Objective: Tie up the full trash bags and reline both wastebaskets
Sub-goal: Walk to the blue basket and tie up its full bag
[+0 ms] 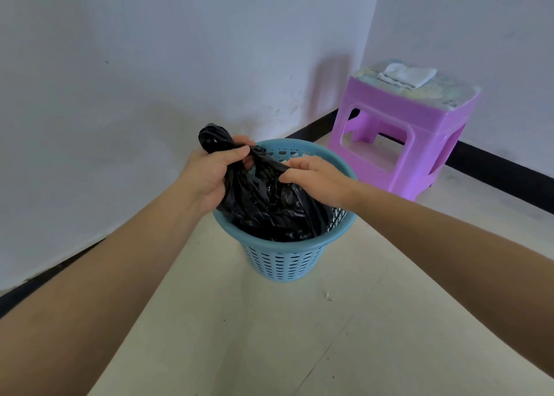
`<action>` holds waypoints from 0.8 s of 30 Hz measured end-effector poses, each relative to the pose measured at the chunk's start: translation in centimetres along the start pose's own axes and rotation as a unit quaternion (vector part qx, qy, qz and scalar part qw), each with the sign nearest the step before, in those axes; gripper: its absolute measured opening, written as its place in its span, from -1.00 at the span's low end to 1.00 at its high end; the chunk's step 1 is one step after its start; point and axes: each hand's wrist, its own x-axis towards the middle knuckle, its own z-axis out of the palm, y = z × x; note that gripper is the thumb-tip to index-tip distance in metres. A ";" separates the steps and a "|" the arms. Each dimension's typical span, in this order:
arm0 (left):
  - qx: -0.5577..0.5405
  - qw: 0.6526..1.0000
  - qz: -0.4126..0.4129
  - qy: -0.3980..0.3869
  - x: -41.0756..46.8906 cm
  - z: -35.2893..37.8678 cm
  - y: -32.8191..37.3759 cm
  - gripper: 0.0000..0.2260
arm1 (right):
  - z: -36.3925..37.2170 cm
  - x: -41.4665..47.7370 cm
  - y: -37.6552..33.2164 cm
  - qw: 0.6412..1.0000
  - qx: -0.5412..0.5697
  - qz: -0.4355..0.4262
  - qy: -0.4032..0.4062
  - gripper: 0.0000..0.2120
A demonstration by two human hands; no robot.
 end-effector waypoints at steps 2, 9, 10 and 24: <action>-0.052 0.999 -0.002 0.010 0.1 0.7 -0.3 -0.81 | 0.3 -0.2 0.3 1.000 -0.005 0.014 -0.020 -0.79; -0.154 0.987 -0.038 -0.006 -0.5 1.7 -0.8 -0.69 | 0.3 -0.6 1.1 0.991 0.050 0.086 -0.088 -0.66; -0.148 0.988 -0.036 -0.016 -0.6 1.6 -0.8 -0.69 | 0.3 -0.6 1.1 0.991 0.060 0.087 -0.086 -0.62; -0.044 0.998 -0.052 -0.014 -0.6 1.6 -1.0 -0.60 | -0.7 0.9 0.3 0.975 0.129 -0.021 0.177 -0.93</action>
